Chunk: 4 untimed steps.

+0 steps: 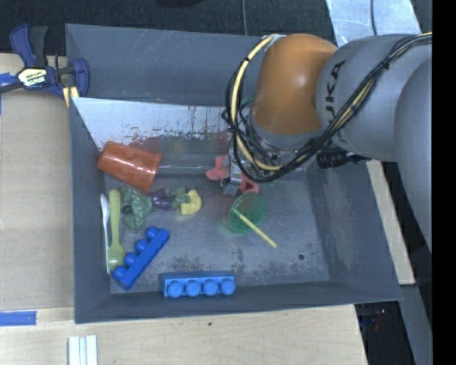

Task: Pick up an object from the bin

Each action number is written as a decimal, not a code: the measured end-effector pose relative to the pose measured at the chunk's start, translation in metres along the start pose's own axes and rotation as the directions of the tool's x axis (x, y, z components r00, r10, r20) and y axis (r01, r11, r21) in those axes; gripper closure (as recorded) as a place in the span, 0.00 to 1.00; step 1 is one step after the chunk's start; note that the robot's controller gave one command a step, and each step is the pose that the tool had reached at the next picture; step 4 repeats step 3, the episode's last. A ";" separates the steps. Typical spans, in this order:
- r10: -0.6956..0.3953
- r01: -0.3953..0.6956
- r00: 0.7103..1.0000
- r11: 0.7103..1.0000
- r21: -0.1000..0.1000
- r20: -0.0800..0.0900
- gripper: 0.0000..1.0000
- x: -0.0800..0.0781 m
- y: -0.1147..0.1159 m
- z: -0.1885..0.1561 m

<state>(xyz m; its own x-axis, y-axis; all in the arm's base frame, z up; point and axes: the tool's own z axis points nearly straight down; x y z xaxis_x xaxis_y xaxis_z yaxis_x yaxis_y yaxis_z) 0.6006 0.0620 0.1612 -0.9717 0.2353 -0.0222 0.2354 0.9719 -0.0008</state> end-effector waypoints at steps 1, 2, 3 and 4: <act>-0.001 0.001 1.000 1.000 0.001 -0.004 1.00 0.000 -0.001 -0.023; -0.001 0.001 1.000 1.000 0.001 -0.002 1.00 -0.001 0.000 -0.047; -0.002 0.002 1.000 1.000 0.000 0.000 1.00 -0.001 0.000 -0.063; -0.002 0.002 1.000 1.000 0.000 0.000 1.00 -0.001 0.000 -0.063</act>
Offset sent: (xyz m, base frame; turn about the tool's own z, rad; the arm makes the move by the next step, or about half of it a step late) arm -0.0010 -0.0001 0.0149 -0.0010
